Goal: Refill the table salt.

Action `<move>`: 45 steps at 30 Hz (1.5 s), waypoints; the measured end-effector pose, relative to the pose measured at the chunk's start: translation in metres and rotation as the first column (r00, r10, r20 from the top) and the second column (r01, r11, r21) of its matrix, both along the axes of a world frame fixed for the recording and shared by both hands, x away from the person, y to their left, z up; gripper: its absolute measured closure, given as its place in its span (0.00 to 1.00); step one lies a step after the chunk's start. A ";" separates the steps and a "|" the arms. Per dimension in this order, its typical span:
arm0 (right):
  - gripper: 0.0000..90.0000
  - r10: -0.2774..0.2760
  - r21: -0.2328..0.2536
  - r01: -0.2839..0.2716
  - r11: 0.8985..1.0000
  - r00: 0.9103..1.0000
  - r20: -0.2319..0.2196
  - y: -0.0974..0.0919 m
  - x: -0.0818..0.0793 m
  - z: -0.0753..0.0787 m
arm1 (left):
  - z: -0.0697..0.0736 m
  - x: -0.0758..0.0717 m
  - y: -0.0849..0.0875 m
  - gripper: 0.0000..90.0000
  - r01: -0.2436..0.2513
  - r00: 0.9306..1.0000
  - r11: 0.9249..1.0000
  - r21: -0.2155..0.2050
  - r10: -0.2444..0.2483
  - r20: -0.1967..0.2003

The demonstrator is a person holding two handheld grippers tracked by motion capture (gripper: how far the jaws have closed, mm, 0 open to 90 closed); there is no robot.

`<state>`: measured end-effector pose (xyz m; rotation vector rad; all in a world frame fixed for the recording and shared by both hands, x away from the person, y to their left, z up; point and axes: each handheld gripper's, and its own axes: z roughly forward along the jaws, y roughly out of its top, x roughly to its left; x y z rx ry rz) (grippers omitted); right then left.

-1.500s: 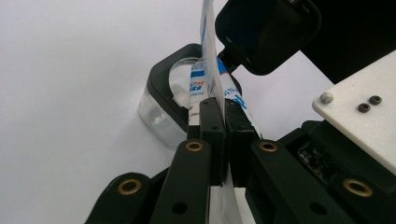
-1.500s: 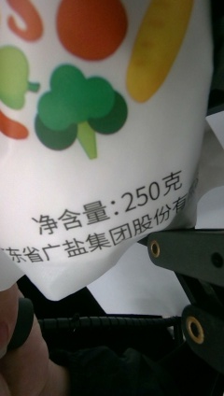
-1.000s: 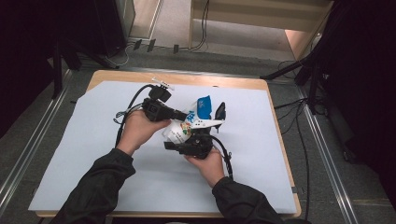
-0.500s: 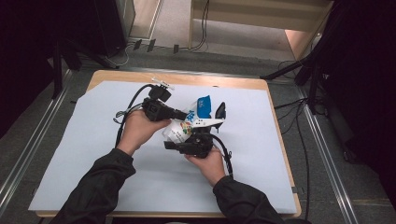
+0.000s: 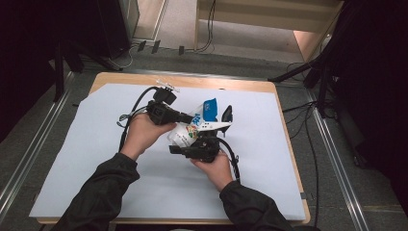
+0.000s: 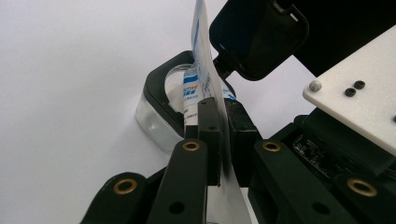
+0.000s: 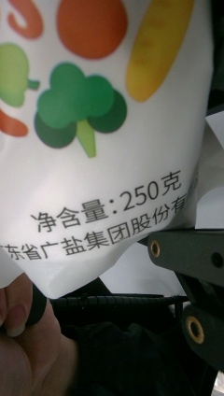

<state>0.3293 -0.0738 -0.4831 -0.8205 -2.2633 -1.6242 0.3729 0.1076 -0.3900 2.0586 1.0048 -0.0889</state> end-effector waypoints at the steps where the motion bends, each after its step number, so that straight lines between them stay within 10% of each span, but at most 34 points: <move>1: 0.72 0.000 0.000 0.000 1.000 1.000 0.000 0.000 0.000 0.000 | 0.000 0.000 0.000 0.98 0.000 1.000 1.000 0.000 0.000 0.000; 45: 0.72 -0.028 -0.025 0.028 0.999 1.000 -0.010 0.006 -0.001 0.003 | -0.001 0.000 0.001 0.99 -0.021 1.000 1.000 -0.013 0.021 0.002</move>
